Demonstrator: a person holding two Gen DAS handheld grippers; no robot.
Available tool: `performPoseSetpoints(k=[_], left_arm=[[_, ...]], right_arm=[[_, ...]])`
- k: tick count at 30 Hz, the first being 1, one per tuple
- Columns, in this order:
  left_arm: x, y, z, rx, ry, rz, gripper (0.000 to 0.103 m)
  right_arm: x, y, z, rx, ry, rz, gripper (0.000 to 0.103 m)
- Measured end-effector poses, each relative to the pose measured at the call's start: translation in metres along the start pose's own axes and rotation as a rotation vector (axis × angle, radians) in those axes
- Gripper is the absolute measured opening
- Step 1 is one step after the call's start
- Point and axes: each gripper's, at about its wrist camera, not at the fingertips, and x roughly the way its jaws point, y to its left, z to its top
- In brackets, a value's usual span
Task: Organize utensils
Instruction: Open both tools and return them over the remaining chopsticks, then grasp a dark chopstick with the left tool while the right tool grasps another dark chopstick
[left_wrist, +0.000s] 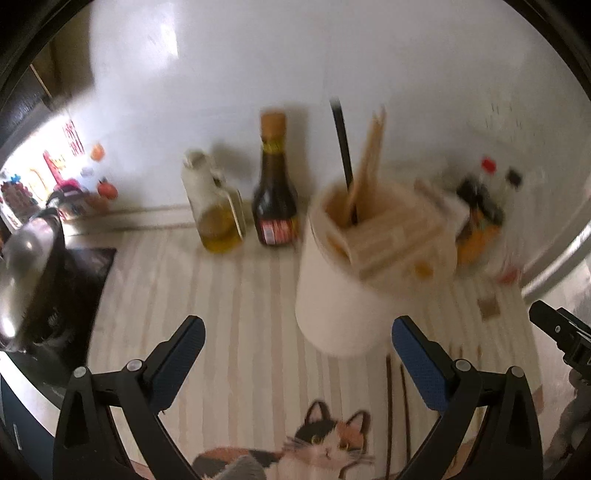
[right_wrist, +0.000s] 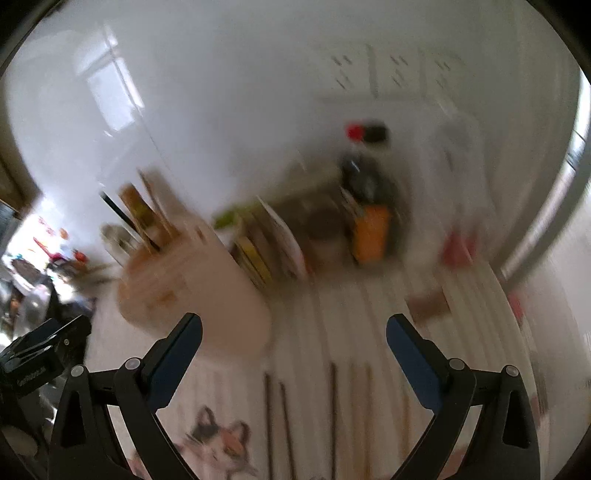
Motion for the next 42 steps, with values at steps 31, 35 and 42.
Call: performPoseSetpoints(k=[31,35,42], left_arm=[[0.144,-0.153,-0.137,0.242,0.429,-0.005,0.004],[0.142,-0.120,-0.142,0.150,0.443,0.028,0.004],[0.136,-0.077,-0.153,0.035,0.452,0.071,0.004]], right_arm=[[0.092,-0.122,-0.116,0.186,0.368,0.051,0.029],[0.096,-0.096,-0.118,0.134,0.392,0.101,0.029],[0.127,-0.025,-0.126,-0.017,0.471,0.171,0.029]])
